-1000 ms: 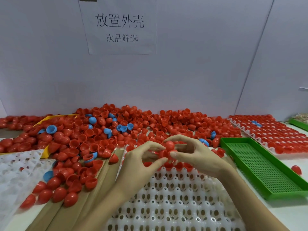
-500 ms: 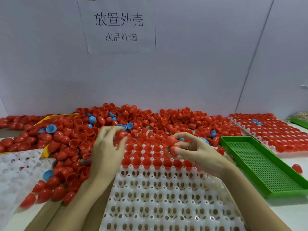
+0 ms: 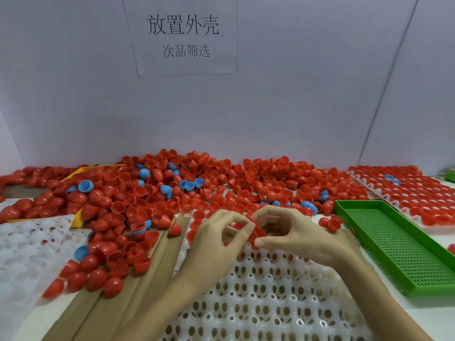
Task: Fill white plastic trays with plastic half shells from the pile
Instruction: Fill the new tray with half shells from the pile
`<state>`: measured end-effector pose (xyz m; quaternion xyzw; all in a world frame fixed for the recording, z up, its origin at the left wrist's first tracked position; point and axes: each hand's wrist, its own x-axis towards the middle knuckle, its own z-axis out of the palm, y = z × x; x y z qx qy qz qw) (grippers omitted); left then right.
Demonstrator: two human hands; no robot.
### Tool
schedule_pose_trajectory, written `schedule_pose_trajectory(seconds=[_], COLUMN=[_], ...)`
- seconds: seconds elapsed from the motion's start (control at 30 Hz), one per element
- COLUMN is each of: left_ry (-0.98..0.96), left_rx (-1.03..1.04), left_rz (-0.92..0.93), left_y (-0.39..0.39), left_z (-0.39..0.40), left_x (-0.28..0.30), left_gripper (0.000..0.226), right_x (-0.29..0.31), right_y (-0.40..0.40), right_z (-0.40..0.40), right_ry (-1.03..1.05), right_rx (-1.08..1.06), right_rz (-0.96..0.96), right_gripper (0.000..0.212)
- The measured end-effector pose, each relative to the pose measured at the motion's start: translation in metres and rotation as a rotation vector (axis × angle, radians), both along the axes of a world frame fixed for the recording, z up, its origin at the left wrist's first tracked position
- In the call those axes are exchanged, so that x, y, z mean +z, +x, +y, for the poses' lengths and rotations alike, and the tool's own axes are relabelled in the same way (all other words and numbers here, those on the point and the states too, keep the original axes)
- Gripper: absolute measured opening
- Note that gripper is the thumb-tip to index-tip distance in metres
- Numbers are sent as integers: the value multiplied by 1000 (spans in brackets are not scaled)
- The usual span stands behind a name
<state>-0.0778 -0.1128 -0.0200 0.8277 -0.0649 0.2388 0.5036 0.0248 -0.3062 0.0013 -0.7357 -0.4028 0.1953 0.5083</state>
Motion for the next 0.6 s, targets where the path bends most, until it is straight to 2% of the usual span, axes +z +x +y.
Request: schedule_pose_trajectory(seconds=[0.13,0.23,0.3,0.47,0.53,0.6], left_ry=[-205,-256,-151,167,279,366], left_rx=[11,-73,-59,232,194,38], left_rz=[139,235,250,132,132,223], left_y=[3,1,0,0,-5,-11], left_z=[11,21,29,68,87,101], left_x=[2,8,13,28,35,40], left_gripper=[14,27,28,22,20,20], right_x=[4,7,8,5,4,3], right_y=[-2,-4,-4,10,16,21], right_z=[0,1,-1,-17,-22,-26], right_ry=[-37,-24,1,67,110,152], right_rx=[20,56,31,-157,-227,-285], right_rz=[-34,-39,-57,-27,19,69], right_gripper=[39,37,31,22,21,21])
